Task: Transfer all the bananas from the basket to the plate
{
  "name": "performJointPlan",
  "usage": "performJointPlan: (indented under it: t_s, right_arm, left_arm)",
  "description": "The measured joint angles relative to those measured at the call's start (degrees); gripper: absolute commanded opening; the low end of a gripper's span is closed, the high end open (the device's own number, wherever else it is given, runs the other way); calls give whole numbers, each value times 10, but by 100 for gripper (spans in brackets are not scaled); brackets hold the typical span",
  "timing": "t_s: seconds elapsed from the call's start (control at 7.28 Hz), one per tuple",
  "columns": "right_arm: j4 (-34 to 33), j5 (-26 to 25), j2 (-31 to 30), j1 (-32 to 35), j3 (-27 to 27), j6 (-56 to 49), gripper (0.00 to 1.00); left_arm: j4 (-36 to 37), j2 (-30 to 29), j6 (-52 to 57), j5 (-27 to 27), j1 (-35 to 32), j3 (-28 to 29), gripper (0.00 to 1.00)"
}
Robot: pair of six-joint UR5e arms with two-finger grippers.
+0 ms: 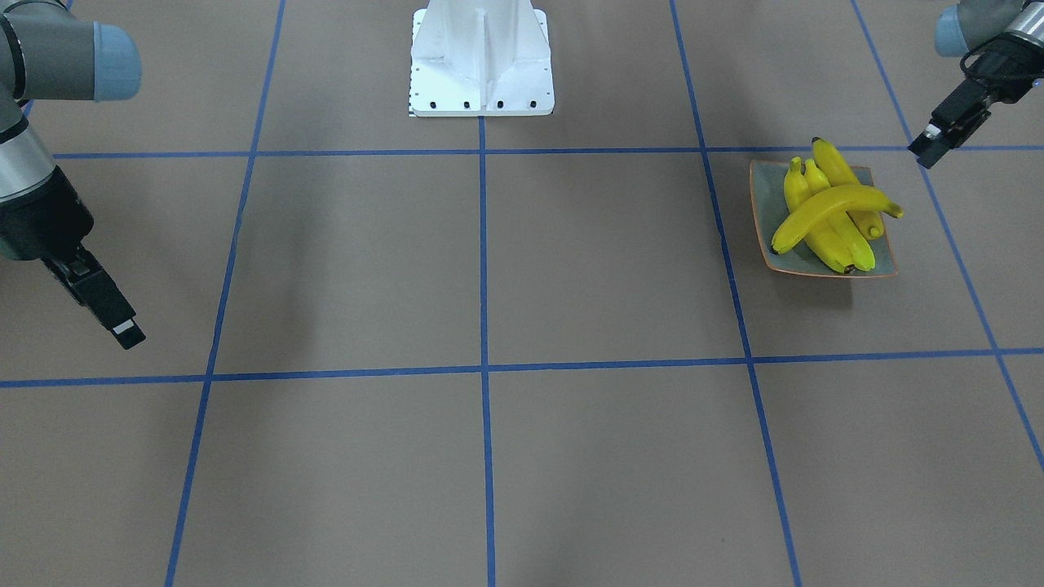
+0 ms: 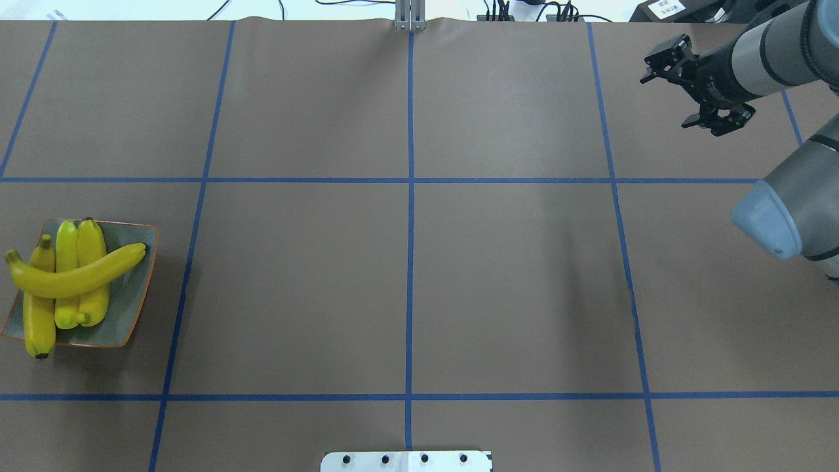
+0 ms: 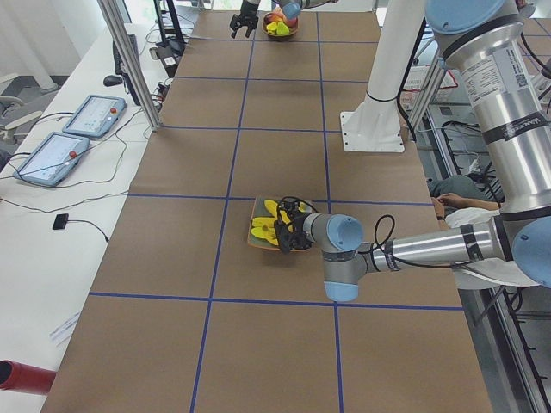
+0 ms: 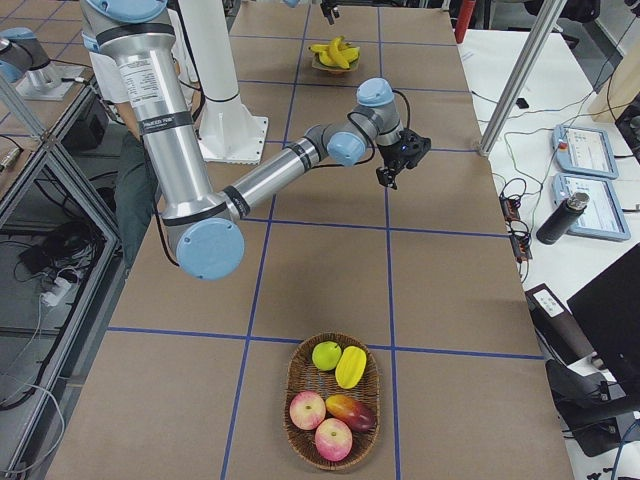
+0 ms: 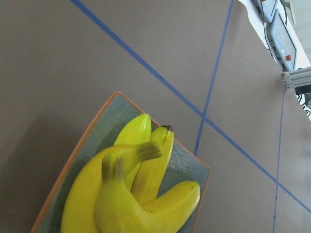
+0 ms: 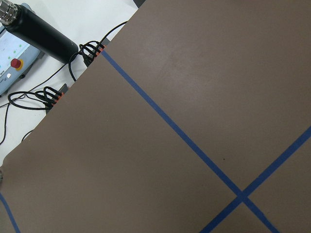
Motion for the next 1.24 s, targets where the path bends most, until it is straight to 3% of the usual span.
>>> performJointPlan:
  t_s: [0.69,0.96,1.24]
  right_arm:
    - [1,62,-123,116,1,-440,100]
    - [0,80,-175,165,-21,-668,100]
    - [0,129,-201,213,-58,-825,100]
  left_arm:
    - [330,-120,396,-14,-101,-3,100]
    - [493,-176,589,-15,-126,-6,100]
    - [644,-210,725,-26,-140,-18,100]
